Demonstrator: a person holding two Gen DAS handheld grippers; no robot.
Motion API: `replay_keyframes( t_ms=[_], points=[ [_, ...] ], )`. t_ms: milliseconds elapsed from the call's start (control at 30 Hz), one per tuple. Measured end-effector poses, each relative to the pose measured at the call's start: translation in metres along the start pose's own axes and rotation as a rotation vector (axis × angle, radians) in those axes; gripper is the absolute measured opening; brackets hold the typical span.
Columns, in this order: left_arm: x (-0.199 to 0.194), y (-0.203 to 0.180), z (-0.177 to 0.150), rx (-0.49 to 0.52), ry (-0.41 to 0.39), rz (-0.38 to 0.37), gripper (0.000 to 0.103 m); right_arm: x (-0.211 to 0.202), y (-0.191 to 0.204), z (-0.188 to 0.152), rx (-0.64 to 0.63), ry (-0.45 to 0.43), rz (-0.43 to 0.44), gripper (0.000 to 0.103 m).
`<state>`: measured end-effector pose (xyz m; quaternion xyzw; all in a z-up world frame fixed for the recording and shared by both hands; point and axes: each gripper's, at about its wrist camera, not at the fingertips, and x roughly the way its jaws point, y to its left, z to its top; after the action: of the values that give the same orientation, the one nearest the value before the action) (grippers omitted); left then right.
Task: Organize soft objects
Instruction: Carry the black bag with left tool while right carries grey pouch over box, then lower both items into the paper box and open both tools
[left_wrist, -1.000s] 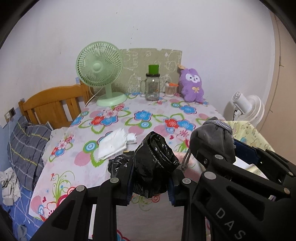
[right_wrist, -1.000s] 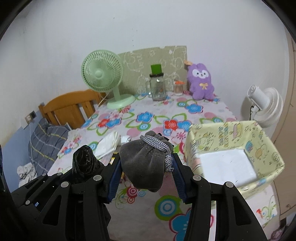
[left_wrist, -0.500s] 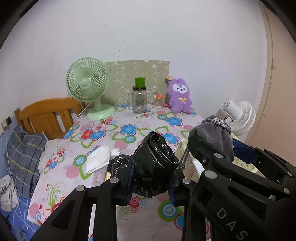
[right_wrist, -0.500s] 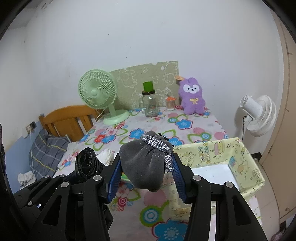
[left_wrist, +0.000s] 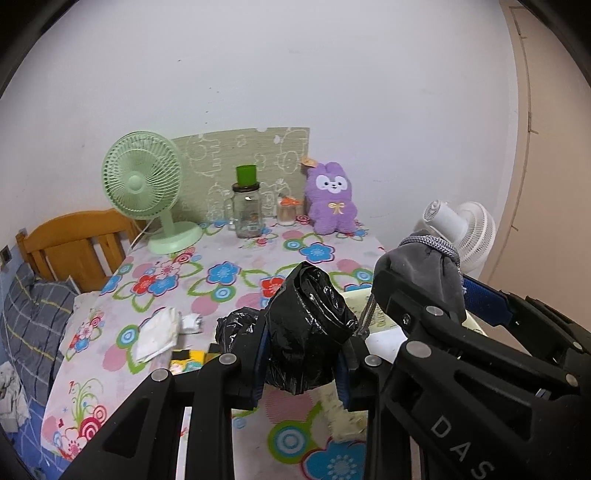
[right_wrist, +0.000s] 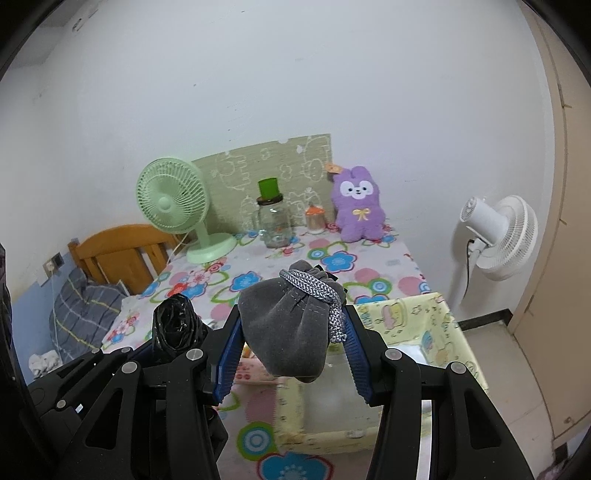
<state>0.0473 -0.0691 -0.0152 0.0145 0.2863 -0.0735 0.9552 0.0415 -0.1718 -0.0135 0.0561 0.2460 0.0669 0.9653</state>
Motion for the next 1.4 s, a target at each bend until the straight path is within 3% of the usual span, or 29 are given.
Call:
replay_keyframes(
  t_ms=[633,867,1100,1400],
  points=[
    [0.059,-0.050,-0.002,0.057,0.082,-0.095,0.033,0.035,-0.064,-0.006,0.067,0.055,-0.105,0.055],
    [0.082,-0.061,-0.009,0.093,0.103,-0.081,0.041,0.060,-0.082,-0.018,0.098,0.117,-0.143,0.055],
    [0.101,-0.067,-0.009,0.123,0.115,-0.099,0.041,0.079,-0.093,-0.022,0.125,0.146,-0.173,0.055],
    [0.115,-0.070,-0.005,0.142,0.142,-0.163,0.066,0.092,-0.101,-0.019,0.138,0.158,-0.198,0.057]
  ],
)
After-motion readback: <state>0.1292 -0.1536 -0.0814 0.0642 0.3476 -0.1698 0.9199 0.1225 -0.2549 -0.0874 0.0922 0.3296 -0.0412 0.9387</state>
